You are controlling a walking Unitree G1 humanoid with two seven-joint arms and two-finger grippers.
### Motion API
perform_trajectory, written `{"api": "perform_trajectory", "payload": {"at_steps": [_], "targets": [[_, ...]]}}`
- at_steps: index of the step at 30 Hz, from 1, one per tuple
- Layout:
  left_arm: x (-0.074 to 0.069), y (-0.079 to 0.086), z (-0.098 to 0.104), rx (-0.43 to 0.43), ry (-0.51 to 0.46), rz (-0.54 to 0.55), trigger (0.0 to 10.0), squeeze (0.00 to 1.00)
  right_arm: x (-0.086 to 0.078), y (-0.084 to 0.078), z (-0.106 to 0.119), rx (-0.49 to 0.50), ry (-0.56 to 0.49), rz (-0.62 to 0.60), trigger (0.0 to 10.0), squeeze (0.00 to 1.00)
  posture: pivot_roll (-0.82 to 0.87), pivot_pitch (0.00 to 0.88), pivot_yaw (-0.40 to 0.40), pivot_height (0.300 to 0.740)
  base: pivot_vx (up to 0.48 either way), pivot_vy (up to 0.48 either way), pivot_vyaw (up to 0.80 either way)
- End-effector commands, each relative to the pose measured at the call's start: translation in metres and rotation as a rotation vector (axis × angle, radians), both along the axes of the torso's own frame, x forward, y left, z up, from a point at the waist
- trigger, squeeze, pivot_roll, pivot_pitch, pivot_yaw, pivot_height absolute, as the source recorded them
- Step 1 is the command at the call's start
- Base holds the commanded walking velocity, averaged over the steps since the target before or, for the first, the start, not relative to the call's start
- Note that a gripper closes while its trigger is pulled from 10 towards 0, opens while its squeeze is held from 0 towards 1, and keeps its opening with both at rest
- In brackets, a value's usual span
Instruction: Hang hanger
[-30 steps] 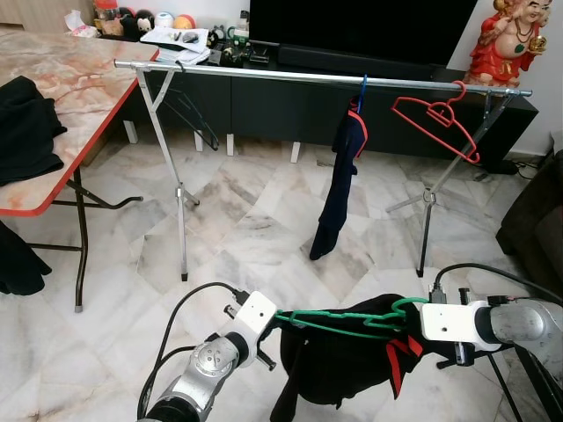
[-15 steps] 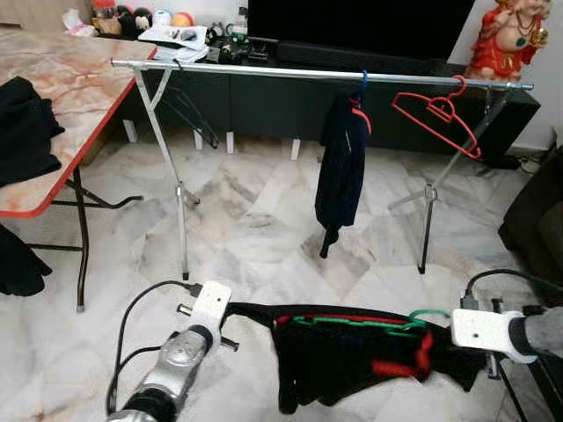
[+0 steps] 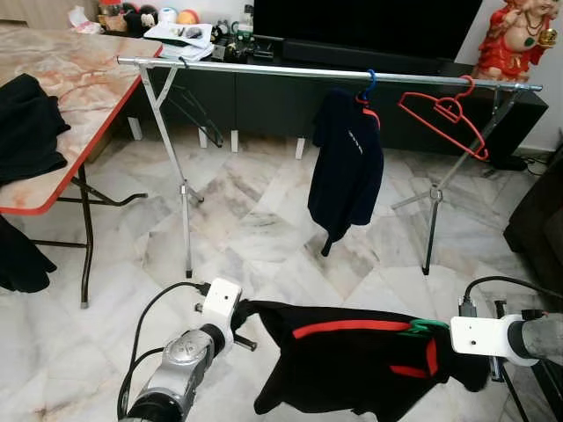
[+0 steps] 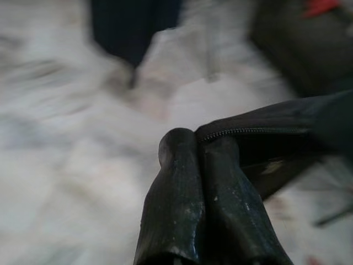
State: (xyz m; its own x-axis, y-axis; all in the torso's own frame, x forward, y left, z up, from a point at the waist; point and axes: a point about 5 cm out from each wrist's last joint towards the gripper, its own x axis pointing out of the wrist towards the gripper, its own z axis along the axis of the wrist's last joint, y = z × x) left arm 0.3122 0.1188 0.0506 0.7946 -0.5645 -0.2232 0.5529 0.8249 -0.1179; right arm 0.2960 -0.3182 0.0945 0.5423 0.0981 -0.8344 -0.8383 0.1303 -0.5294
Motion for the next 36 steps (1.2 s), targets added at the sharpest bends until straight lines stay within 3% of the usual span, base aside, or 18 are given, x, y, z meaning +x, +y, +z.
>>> {"api": "perform_trajectory", "payload": {"at_steps": [1,3,5,6,7,8,9,10,17,18,20,21,22,24,25,29,31,36], "targets": [[-0.003,-0.003,0.005,-0.038,0.009,-0.085,1.9,0.0,-0.002,0.001,-0.007,0.008,-0.004,-0.028,0.0,0.0,-0.01,0.126,-0.091,0.721,0.0,0.0,0.0],[-0.007,-0.007,0.007,-0.048,0.024,-0.161,2.2,0.0,0.002,0.011,-0.011,0.052,-0.028,-0.031,0.0,0.0,-0.01,0.126,-0.091,0.721,0.0,0.0,0.0],[-0.013,-0.009,0.006,-0.024,0.053,-0.242,3.5,0.0,0.006,0.025,-0.015,0.124,-0.048,-0.034,0.0,0.0,-0.01,0.121,-0.09,0.721,0.0,0.0,0.0],[-0.015,-0.01,0.005,-0.001,0.069,-0.281,5.9,0.0,0.007,0.034,-0.018,0.18,-0.053,-0.035,0.0,0.0,-0.01,0.122,-0.09,0.721,0.0,0.0,0.0],[-0.018,-0.011,0.004,0.015,0.084,-0.316,6.4,0.0,0.009,0.043,-0.02,0.238,-0.057,-0.038,0.0,0.0,0.0,0.124,-0.09,0.721,0.0,0.0,0.0],[-0.023,-0.012,0.006,0.002,0.095,-0.376,9.3,0.0,0.012,0.06,-0.023,0.329,-0.069,-0.034,0.0,0.0,0.0,0.126,-0.09,0.721,0.0,0.0,0.0],[-0.025,-0.013,0.007,-0.007,0.095,-0.39,9.3,0.0,0.013,0.064,-0.024,0.349,-0.07,-0.03,0.0,0.0,0.0,0.126,-0.09,0.721,0.0,0.0,0.0],[-0.027,-0.013,0.01,-0.016,0.095,-0.412,10.0,0.0,0.015,0.072,-0.025,0.385,-0.075,-0.032,0.0,0.0,0.0,0.128,-0.092,0.721,0.0,0.0,0.0],[-0.033,-0.015,0.019,-0.024,0.104,-0.467,10.0,0.0,0.014,0.098,-0.038,0.447,-0.015,-0.017,0.0,0.0,0.0,0.131,-0.094,0.721,0.0,0.0,0.0],[-0.034,-0.016,0.022,-0.025,0.1,-0.485,10.0,0.11,0.012,0.102,-0.042,0.435,0.015,-0.003,0.0,0.0,0.01,0.132,-0.096,0.721,0.0,0.0,0.0],[-0.034,-0.017,0.024,-0.026,0.097,-0.491,10.0,0.11,0.011,0.103,-0.044,0.428,0.023,0.001,0.0,0.0,0.01,0.132,-0.096,0.721,0.0,0.0,0.0],[-0.035,-0.018,0.026,-0.04,0.094,-0.497,10.0,0.35,0.011,0.104,-0.046,0.407,0.03,0.004,0.0,0.0,0.01,0.134,-0.096,0.721,0.0,0.0,0.0],[-0.036,-0.02,0.031,-0.073,0.087,-0.512,10.0,0.51,0.01,0.105,-0.049,0.386,0.041,0.002,0.0,0.0,0.01,0.134,-0.096,0.721,0.0,0.0,0.0],[-0.038,-0.023,0.041,-0.14,0.075,-0.53,10.0,0.49,0.009,0.107,-0.054,0.357,0.061,0.009,0.0,0.0,0.01,0.134,-0.098,0.721,0.0,0.0,0.0],[-0.039,-0.025,0.05,-0.211,0.069,-0.545,10.0,0.47,0.01,0.112,-0.054,0.391,0.042,-0.012,0.0,0.0,0.01,0.135,-0.097,0.721,0.0,0.0,0.0],[-0.043,-0.026,0.059,-0.274,0.054,-0.581,10.0,0.45,0.013,0.116,-0.054,0.416,0.017,-0.031,0.0,0.0,0.01,0.137,-0.098,0.721,0.0,0.0,0.0],[-0.05,-0.029,0.069,-0.333,0.048,-0.64,10.0,0.37,0.018,0.12,-0.053,0.443,-0.033,-0.075,0.0,0.0,0.02,0.139,-0.099,0.721,0.0,0.0,0.0],[-0.057,-0.027,0.048,-0.177,0.127,-0.657,10.0,0.37,0.028,0.132,-0.044,0.623,-0.08,-0.172,0.0,0.0,0.02,0.14,-0.097,0.721,0.0,0.0,0.0]]}}
